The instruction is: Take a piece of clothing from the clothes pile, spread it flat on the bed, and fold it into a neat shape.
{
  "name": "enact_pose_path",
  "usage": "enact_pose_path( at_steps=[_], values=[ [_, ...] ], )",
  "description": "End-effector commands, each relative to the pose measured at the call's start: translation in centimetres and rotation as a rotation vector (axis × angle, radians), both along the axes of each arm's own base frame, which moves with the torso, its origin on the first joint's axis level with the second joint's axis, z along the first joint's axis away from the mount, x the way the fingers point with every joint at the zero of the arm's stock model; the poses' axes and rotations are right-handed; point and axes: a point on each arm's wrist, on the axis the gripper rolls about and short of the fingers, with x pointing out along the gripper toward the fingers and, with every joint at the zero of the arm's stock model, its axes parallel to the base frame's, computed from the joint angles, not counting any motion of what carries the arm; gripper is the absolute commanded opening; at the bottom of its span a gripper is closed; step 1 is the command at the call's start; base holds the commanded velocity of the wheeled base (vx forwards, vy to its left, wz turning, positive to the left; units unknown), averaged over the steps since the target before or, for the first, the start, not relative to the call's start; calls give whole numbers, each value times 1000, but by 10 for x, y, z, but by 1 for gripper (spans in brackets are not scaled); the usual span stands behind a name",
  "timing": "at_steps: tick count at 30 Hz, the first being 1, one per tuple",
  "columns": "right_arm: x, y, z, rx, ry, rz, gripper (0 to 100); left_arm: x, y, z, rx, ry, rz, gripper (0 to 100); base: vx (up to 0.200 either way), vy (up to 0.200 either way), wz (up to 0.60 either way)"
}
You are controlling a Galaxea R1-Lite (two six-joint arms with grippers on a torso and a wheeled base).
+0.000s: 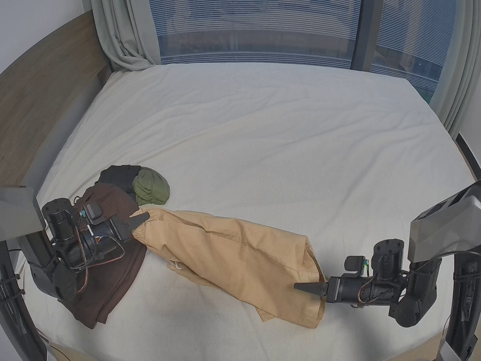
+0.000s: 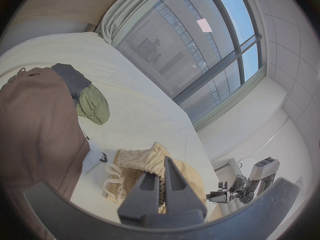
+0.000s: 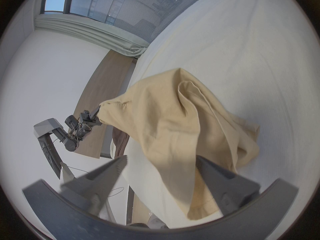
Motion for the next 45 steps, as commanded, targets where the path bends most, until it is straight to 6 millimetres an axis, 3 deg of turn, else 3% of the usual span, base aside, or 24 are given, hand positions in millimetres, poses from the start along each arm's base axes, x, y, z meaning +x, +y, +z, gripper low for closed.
enact_pose_path(
  at_steps=[1,23,24,28,35,40,45],
  values=[
    [-4,-3,-5,-13,29,1,100,1,1,-4,0,10,3,0,0,0,0],
    [21,-2,3,93,33,-79,100,2,1,-3,2,6,2,0,0,0,0],
    [21,-3,3,93,33,-81,0,2,1,-3,2,6,2,0,0,0,0],
    [21,-3,6,100,29,-77,0,2,0,-4,2,8,0,0,0,0,0],
    [19,-6,36,179,0,-102,0,3,0,-4,2,6,2,0,0,0,0],
    [15,-16,61,238,-42,-85,0,3,-1,-4,1,5,0,0,0,0,0],
    [13,-29,67,254,-48,-73,0,5,-2,-3,2,-3,-1,0,0,0,0]
  ],
)
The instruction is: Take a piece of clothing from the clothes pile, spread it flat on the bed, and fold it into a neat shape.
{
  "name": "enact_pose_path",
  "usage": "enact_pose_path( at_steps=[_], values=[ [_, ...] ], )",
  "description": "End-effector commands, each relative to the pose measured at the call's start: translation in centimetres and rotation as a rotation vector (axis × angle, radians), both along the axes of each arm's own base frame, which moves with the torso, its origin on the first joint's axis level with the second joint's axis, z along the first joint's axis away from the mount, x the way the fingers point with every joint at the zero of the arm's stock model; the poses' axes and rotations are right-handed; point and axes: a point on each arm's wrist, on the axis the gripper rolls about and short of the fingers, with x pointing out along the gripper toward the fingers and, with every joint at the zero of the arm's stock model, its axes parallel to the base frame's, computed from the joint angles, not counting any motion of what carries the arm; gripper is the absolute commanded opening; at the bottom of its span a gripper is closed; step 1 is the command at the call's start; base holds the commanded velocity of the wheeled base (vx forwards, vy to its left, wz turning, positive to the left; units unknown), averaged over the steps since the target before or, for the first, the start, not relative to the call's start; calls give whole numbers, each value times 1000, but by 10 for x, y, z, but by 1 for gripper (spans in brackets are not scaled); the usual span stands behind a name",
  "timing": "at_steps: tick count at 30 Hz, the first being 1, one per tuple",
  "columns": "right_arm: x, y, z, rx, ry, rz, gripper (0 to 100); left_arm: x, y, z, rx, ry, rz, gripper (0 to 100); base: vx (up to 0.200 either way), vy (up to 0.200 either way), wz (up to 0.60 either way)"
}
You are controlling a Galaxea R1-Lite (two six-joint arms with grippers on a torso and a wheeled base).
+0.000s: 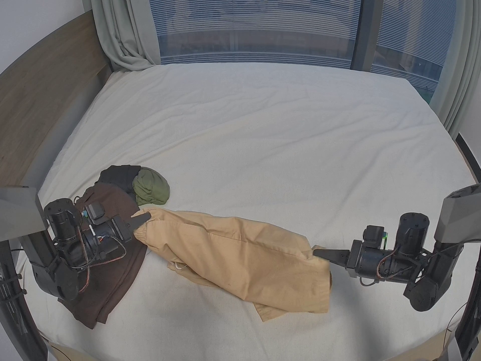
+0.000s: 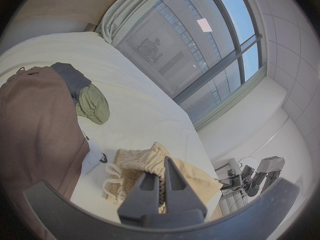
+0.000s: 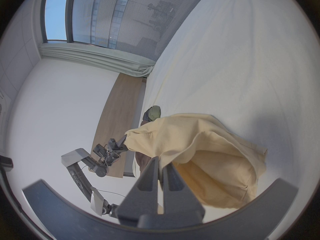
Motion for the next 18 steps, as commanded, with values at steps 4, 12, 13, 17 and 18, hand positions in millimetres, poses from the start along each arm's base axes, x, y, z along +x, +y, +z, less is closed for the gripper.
enact_pose_path(
  at_steps=[4,12,13,17,18],
  values=[
    [-2,-23,18,33,-43,-6,0,1,0,0,-1,-4,0,0,0,0,0],
    [1,-22,-1,14,9,19,0,0,-2,1,6,-12,-10,0,0,0,0],
    [3,-22,-5,2,6,22,0,0,-2,1,8,-13,-11,0,0,0,0],
    [3,-21,-8,-10,3,34,100,0,-2,1,9,-10,-11,0,0,0,0],
    [2,-20,-8,-10,5,37,100,0,-2,1,9,-12,-12,0,0,0,0]
  ],
)
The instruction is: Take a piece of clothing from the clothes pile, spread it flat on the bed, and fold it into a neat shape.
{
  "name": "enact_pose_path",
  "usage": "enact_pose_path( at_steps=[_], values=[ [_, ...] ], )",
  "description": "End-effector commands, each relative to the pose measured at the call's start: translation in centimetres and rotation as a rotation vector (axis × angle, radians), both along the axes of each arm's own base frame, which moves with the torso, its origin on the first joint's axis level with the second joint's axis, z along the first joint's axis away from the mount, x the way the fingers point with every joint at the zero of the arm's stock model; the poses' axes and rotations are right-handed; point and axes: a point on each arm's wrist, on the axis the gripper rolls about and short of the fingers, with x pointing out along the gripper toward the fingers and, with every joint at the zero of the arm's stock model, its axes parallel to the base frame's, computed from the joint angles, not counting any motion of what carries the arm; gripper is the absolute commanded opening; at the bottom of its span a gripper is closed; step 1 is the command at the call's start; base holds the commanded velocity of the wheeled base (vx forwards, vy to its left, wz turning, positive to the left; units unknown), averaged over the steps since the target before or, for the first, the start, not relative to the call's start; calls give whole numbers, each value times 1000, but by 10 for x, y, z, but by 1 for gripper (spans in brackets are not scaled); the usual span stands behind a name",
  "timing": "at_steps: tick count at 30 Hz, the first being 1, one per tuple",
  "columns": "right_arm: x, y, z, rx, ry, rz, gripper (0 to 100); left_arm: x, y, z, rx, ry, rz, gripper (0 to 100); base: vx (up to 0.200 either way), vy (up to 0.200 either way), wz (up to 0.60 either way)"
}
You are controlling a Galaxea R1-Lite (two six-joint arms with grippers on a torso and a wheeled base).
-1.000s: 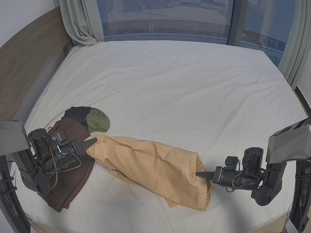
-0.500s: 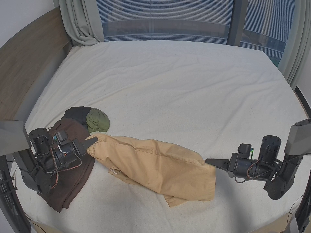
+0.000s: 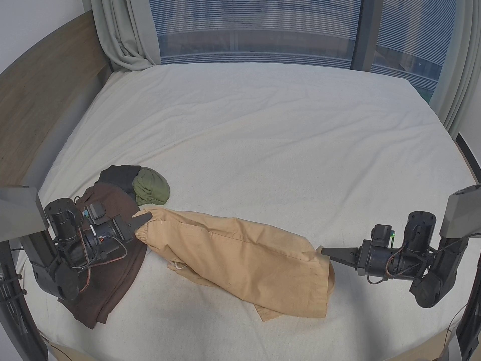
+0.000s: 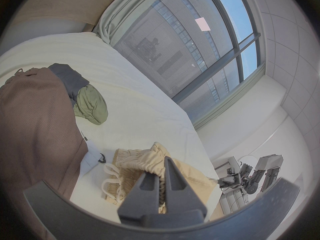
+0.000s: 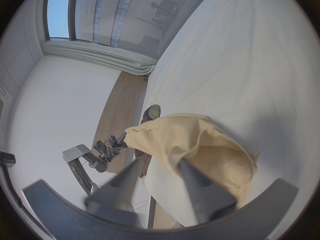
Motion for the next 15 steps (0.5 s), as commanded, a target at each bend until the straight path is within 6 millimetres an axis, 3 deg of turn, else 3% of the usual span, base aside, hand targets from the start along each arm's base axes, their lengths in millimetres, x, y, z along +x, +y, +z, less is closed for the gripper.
enact_pose_path(
  at_steps=[1,15],
  values=[
    [1,3,-11,-10,34,12,100,0,0,1,1,-2,-2,0,0,0,0],
    [3,17,-30,-51,48,58,100,-2,-2,3,0,-8,-9,0,0,0,0]
  ],
)
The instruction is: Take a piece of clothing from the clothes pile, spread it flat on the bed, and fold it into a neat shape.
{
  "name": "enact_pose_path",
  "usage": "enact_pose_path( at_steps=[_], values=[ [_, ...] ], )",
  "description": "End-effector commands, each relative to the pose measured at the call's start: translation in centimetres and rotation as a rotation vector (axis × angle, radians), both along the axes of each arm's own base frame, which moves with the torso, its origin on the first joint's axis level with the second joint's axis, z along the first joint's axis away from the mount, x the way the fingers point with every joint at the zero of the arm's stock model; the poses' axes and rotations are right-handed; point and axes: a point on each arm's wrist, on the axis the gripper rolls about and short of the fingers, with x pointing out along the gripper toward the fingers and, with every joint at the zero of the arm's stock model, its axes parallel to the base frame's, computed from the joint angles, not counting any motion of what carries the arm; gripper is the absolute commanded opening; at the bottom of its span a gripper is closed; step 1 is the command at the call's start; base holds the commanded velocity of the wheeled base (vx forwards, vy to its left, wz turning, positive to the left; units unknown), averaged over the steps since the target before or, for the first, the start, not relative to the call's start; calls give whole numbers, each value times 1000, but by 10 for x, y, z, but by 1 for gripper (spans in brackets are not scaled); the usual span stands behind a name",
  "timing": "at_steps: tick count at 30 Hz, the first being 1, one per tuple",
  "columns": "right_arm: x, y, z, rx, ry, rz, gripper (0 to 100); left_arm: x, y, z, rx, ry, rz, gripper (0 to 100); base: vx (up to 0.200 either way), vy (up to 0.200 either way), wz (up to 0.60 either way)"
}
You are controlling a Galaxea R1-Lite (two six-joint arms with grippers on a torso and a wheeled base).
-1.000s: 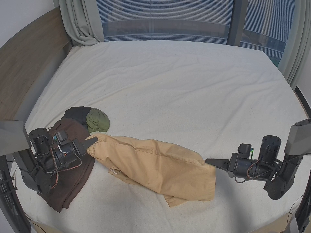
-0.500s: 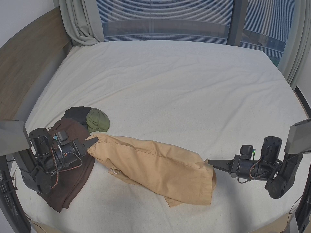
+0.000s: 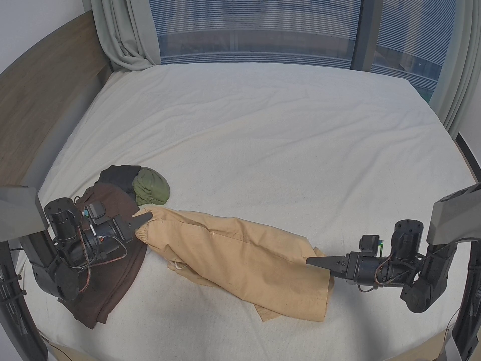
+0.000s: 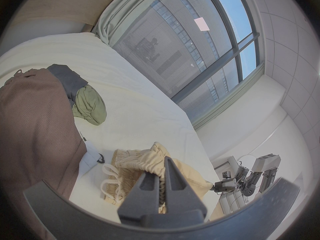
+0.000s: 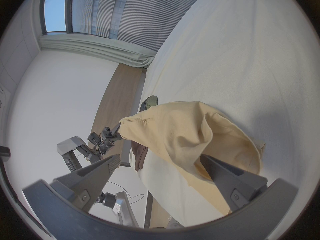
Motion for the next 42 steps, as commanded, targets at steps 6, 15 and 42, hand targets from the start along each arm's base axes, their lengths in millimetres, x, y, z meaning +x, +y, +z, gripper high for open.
enact_pose_path(
  at_steps=[6,15,42],
  values=[
    [7,8,-14,-20,0,27,100,-1,-1,1,-1,-2,-3,0,0,0,0],
    [11,15,-5,-6,-47,41,100,-1,-1,1,-1,-4,-5,0,0,0,0],
    [14,19,-15,-53,-102,73,0,-2,-5,6,-1,-19,-17,0,0,0,0]
  ],
)
